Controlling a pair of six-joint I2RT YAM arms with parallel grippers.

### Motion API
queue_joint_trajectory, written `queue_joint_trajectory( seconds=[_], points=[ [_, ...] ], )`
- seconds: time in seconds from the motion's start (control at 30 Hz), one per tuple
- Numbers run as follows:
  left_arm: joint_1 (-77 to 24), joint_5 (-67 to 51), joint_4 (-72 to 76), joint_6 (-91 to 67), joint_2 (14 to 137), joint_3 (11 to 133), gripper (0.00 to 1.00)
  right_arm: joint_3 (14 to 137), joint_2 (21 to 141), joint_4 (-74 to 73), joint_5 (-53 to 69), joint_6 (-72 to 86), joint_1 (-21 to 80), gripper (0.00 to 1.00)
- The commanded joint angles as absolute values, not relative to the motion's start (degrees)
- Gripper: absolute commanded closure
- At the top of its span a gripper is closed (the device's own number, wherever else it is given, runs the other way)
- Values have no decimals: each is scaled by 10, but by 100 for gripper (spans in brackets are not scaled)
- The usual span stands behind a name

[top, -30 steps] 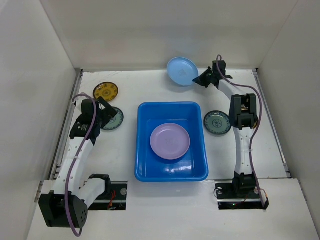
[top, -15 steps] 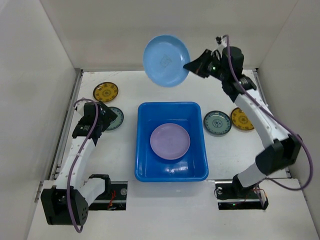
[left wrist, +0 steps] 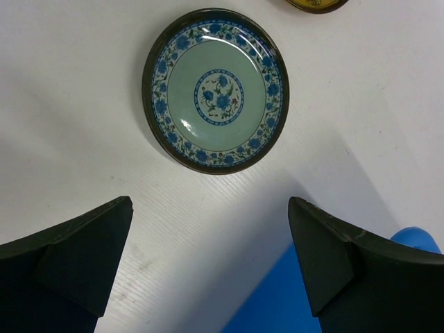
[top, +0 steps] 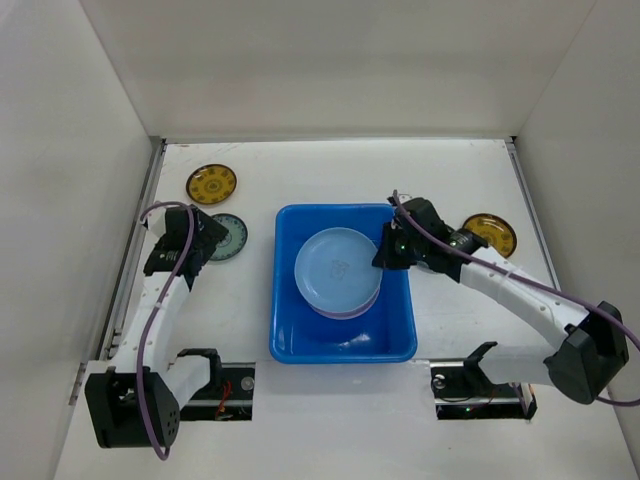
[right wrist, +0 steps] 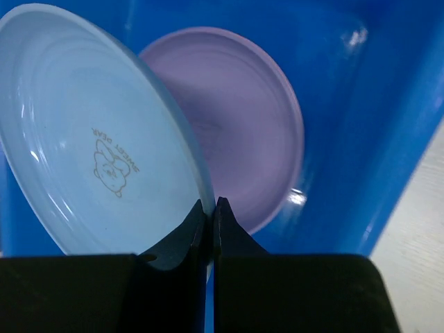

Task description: Place the plates into the plastic bin on the countertop

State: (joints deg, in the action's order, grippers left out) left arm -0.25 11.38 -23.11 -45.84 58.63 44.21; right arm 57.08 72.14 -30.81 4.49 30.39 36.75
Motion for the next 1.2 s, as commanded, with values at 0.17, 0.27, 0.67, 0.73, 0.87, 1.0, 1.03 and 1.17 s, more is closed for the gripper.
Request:
queue_joint_trajectory(
  seconds=[0.17,0.27,0.67,0.73,0.87,1.0,1.03,1.17],
  points=[
    [5,120,-222,-529,566,395,5,563,693,-324,-54,264,385,91],
    [5,117,-204,-543,569,379,5,557,699,-330,-68,251,392,83],
    [11,114,-142,-588,596,345,7,585,653,-343,-89,235,420,15],
    [13,114,-130,-597,600,338,8,595,624,-340,-87,235,420,12],
    [15,114,-110,-610,620,327,15,613,593,-349,-87,231,419,11],
    [13,114,-86,-636,628,303,21,606,580,-349,-89,230,414,11],
    [13,114,-70,-644,626,290,24,601,576,-346,-89,232,414,11],
    [22,116,-5,-678,623,244,36,586,564,-338,-89,237,412,11]
  ],
)
